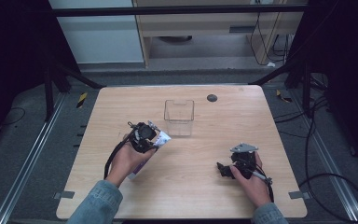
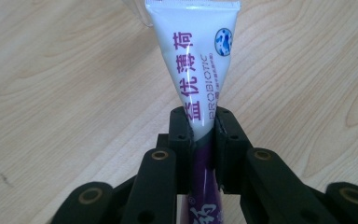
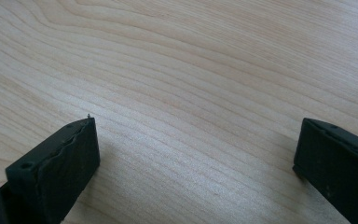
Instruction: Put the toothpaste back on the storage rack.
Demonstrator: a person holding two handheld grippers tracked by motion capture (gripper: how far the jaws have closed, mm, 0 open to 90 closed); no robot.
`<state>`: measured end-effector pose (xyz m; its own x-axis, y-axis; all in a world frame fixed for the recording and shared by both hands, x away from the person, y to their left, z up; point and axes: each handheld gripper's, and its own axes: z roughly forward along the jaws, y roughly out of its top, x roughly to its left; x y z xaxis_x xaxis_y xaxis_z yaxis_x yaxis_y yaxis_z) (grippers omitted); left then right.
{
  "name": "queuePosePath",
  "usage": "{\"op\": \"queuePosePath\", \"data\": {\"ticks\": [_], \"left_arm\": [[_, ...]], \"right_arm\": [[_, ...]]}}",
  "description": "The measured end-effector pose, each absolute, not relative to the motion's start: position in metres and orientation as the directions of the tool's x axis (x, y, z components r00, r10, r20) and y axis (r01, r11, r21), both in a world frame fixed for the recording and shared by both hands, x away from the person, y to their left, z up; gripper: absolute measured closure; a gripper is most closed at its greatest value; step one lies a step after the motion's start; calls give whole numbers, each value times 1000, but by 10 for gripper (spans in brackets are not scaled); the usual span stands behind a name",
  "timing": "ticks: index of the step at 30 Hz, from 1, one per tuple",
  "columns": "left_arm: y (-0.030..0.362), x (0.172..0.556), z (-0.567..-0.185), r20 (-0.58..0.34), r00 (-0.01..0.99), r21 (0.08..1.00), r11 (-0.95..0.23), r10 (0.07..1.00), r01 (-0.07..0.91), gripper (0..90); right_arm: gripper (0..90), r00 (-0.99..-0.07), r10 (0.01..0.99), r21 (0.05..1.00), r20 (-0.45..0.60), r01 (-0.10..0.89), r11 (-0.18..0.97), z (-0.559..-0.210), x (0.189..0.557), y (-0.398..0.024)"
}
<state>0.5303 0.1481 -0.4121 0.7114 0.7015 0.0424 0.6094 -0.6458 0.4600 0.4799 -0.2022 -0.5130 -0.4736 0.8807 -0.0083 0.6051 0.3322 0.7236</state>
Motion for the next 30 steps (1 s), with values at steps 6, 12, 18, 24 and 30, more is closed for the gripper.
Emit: {"op": "queuePosePath", "data": {"ticks": [6,12,18,24,30], "left_arm": [[154,537,-403,46,702,471,-635,711,613,789],[156,541,-395,49,696,486,-626,716,610,789],[158,545,-378,66,693,514,-620,718,594,789],[161,550,-365,73,682,535,-606,727,589,789],[162,556,-358,72,678,532,-603,732,595,789]], "right_arm": [[3,-474,881,723,-8,605,332,-513,480,-202],[3,-473,881,723,-8,605,332,-513,480,-202],[3,-475,880,724,-7,605,332,-513,480,-202],[4,-474,880,724,-6,605,331,-513,480,-202],[3,-473,881,723,-2,608,327,-513,480,-202]]}}
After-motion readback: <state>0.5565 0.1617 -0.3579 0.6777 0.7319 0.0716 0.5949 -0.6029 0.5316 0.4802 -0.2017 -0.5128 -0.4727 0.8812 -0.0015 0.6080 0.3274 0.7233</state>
